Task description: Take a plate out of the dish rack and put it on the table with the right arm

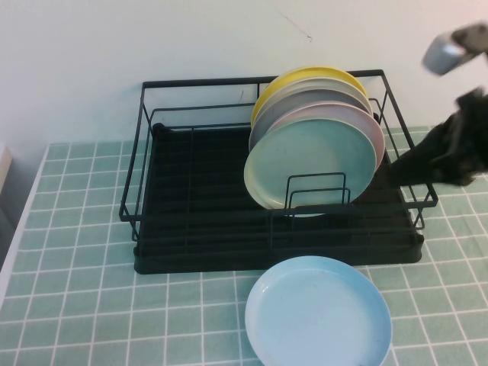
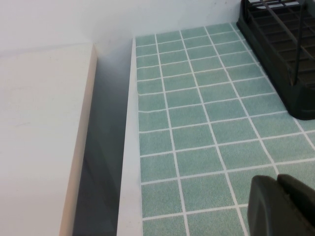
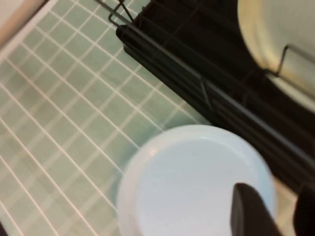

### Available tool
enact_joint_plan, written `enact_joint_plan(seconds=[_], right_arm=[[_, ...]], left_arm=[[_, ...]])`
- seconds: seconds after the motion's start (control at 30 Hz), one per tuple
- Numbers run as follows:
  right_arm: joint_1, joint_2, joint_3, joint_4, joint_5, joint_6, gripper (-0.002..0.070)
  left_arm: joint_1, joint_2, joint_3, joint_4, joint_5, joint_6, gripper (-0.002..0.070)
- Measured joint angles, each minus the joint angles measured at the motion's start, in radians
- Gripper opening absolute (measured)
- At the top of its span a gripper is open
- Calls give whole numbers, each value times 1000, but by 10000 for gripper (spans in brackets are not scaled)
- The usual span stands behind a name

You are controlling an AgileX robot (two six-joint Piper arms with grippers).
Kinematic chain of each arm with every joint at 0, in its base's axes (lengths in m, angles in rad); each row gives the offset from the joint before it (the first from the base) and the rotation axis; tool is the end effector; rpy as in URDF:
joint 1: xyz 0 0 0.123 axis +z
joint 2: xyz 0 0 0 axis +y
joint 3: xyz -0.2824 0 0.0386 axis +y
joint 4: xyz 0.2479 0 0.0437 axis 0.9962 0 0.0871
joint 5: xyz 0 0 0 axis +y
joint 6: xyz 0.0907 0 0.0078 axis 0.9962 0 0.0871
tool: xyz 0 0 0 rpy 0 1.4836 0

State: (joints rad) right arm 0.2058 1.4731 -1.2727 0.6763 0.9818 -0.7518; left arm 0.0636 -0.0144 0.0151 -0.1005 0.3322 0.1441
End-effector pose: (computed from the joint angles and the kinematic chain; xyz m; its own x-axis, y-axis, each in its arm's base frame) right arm 0.2898 0.1089 0.3369 -0.6161 -0.4133 -0.6706 -0.6994 0.6785 0.2244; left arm 0.0533 0.0004 0.1789 -0.2425 0.0337 -0.9696 -0.0200 0.9990 0.0397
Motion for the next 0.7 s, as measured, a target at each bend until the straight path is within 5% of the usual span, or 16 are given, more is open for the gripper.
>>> enact_joint_plan(seconds=[0.23,0.43,0.7], right_arm=[[0,-175,-177,-399,164,109,22],[0,-342,-142,-712,166,317,1],[0,-692,273,-738,-137,405,-1]], left_arm=[[0,0,0,0,0,0,-3],[0,0,0,0,0,0,-3],[0,0,0,0,0,0,-3]])
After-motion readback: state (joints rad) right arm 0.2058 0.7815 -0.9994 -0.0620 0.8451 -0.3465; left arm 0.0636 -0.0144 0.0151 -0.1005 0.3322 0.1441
